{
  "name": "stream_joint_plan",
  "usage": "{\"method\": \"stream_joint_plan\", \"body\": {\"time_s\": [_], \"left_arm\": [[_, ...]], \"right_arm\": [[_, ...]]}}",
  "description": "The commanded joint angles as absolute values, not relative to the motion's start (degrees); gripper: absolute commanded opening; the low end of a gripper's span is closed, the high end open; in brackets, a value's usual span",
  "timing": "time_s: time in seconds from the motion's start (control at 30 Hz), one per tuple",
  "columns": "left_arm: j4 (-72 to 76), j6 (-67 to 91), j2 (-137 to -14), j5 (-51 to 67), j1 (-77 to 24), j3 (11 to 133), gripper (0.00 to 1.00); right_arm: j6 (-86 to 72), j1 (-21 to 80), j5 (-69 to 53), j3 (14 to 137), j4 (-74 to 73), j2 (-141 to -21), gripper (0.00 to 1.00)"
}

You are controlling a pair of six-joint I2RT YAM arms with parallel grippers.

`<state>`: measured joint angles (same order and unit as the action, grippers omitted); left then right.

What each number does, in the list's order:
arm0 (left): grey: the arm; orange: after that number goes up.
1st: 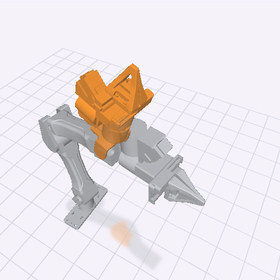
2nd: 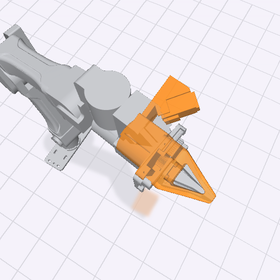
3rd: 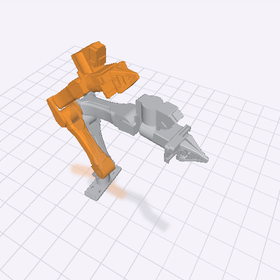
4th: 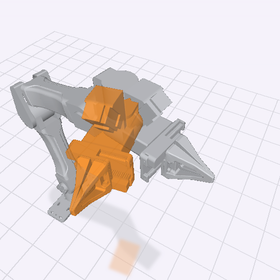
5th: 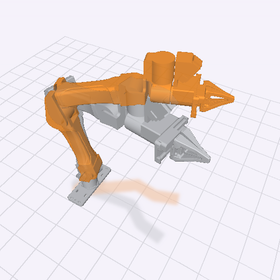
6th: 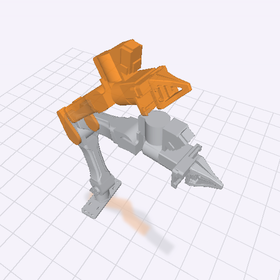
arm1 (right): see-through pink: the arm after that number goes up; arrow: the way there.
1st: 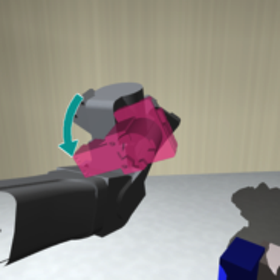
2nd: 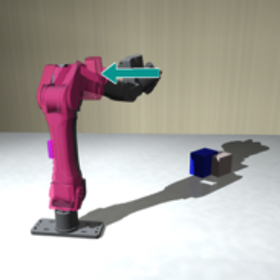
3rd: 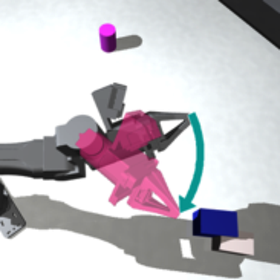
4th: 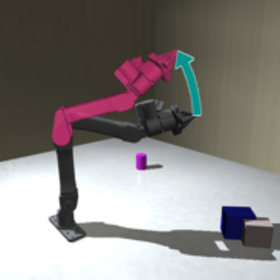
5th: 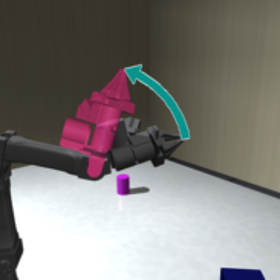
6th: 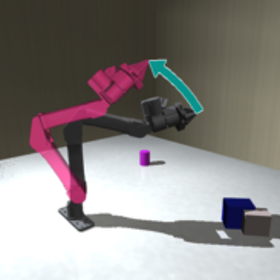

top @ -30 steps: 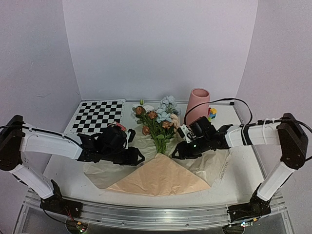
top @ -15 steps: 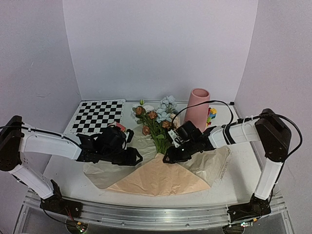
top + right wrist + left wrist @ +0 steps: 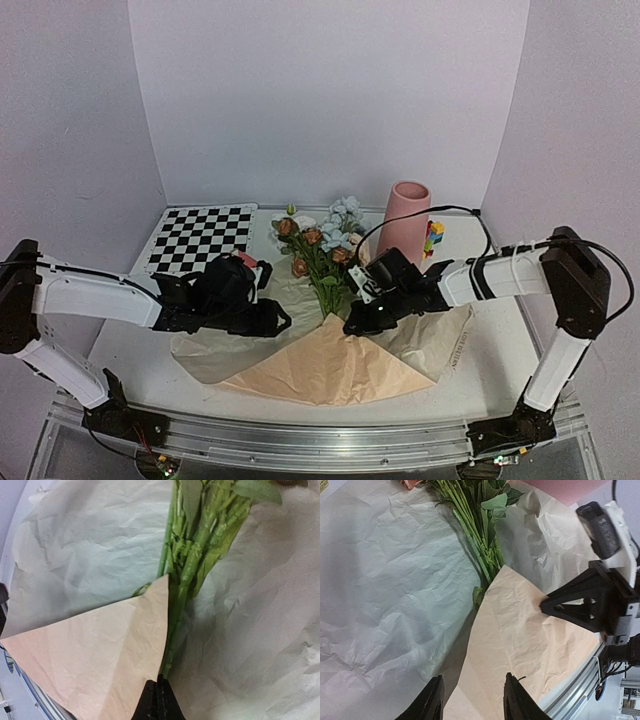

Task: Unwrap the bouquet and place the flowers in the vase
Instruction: Unfold the wrapping paper at the center of the board.

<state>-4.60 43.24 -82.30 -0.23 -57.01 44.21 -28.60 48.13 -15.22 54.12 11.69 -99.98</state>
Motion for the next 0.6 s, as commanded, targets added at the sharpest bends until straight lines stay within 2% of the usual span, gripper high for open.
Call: {"method": "stream_joint_plan", "body": {"time_s": [0.0,0.37,0.57], "left_arm": [[-6.39,41.55,-81.10,-0.70,-57.19,43.83,0.42],[-10.70,40.25,-82.25,-0.18,-57.19,48.06,0.41],[-10.78,39.60,-82.62,7.16,-57.26,48.17,0.41]], "right_arm": [[-29.25,50.07,-16.61,52.06,8.64,-92.81,0.00],[-30.51,56.12,-24.84,47.31,5.48,-78.37,0.04],[-30.91,56.95,-31.10,42.32,4.22,-66.82,0.11]]}}
